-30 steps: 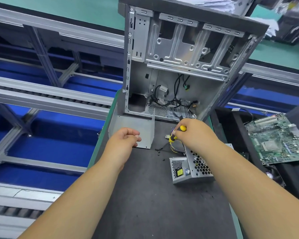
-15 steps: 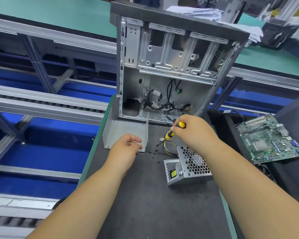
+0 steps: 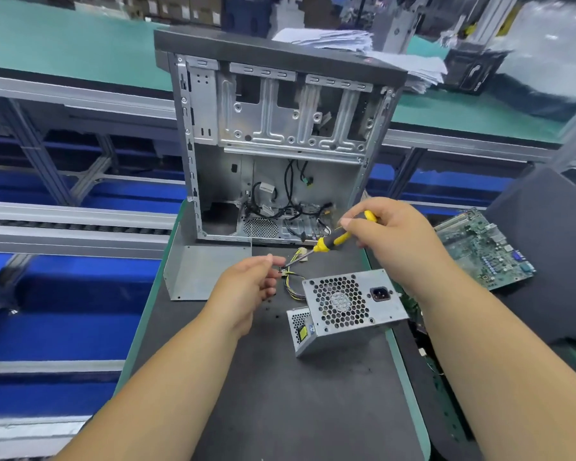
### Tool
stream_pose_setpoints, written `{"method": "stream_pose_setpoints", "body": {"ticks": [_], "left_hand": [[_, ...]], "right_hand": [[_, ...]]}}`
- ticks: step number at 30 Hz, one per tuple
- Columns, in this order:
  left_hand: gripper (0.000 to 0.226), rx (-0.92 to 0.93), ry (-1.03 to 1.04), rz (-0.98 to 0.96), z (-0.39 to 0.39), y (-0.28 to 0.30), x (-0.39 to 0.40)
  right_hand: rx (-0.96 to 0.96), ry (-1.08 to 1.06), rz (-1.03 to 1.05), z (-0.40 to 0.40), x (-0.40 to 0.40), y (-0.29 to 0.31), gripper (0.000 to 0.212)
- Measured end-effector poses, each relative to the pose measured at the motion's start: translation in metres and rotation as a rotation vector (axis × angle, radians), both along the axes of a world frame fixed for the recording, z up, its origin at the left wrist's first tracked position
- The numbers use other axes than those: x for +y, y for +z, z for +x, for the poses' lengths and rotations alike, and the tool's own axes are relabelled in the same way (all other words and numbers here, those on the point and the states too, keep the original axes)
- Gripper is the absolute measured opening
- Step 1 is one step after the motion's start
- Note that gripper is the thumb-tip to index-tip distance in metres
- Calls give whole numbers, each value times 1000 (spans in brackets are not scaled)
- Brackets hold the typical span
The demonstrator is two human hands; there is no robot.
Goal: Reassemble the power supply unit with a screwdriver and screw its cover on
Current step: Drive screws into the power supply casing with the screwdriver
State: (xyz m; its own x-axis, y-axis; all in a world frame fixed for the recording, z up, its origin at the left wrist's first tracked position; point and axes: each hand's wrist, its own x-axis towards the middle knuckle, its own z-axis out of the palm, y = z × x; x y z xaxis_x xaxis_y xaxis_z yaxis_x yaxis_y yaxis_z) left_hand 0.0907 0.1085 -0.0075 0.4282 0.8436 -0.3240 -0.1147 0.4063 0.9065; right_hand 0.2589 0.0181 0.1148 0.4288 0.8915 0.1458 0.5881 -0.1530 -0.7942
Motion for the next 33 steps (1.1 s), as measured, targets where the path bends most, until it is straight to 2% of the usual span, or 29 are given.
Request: {"method": "stream_pose_setpoints", "body": {"ticks": [6, 9, 15, 25, 33], "left_hand": [[20, 12, 1, 13, 7, 14, -23], [11, -107, 69, -64, 17, 26, -42], [15, -294, 235, -190, 53, 49, -80], [10, -391, 262, -100, 91, 72, -137], [7, -316, 222, 17, 99, 77, -170]], "right_hand": [[135, 12, 101, 21, -22, -10, 10], [200, 17, 181, 36, -40, -13, 10], [342, 20, 336, 59, -79, -15, 12], [374, 67, 400, 99, -134, -6, 15], [396, 138, 418, 114, -165, -3, 14]]}}
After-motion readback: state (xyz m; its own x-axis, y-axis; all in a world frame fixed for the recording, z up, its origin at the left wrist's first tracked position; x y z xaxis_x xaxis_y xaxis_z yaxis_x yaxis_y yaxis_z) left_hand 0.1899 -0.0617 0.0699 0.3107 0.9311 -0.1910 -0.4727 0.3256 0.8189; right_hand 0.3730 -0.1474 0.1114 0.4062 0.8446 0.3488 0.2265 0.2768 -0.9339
